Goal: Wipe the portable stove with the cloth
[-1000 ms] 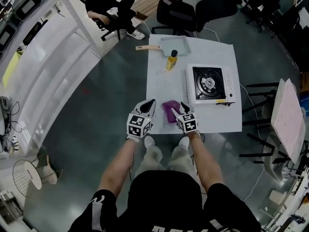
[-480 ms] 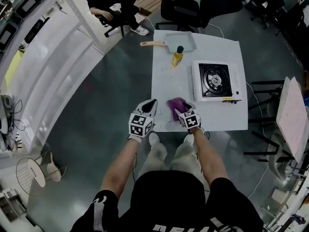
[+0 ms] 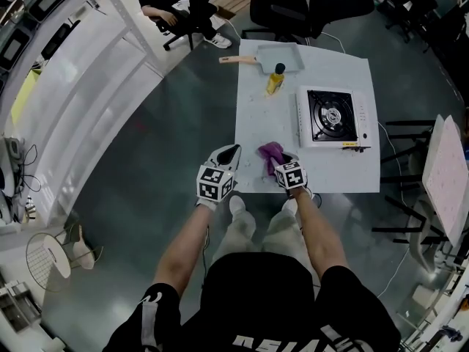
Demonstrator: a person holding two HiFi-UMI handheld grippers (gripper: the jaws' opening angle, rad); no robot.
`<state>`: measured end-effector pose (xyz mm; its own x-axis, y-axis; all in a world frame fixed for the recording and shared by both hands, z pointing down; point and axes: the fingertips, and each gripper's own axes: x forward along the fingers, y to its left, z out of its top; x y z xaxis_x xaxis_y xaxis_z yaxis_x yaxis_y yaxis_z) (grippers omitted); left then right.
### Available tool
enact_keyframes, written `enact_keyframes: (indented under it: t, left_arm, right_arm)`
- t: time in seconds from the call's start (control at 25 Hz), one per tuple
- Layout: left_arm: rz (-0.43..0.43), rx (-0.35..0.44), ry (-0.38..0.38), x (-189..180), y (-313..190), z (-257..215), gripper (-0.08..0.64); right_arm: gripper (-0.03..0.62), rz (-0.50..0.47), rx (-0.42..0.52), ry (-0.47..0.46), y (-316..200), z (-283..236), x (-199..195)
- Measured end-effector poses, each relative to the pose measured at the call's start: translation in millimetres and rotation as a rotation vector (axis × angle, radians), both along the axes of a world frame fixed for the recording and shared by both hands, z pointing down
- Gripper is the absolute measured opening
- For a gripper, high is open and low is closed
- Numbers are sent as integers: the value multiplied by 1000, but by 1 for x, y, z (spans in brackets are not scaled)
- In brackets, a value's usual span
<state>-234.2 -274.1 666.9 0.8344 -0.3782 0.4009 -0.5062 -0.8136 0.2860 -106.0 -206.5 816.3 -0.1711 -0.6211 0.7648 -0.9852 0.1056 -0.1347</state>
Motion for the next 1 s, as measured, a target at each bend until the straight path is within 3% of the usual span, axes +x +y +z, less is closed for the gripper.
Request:
enact_keyframes:
  t: [0.44,0.72,1.0]
  left_arm:
    - [4,23,61,41,6,-52,5]
    - [51,81,72,112,14,-83,5]
    - [38,130,80,190,17,-120,5]
  right_arm:
    - [114,83,235,-11,2,-118,49]
    - [114,76,344,3,7,-181,114]
    - [114,84,424,6,15,-233,199]
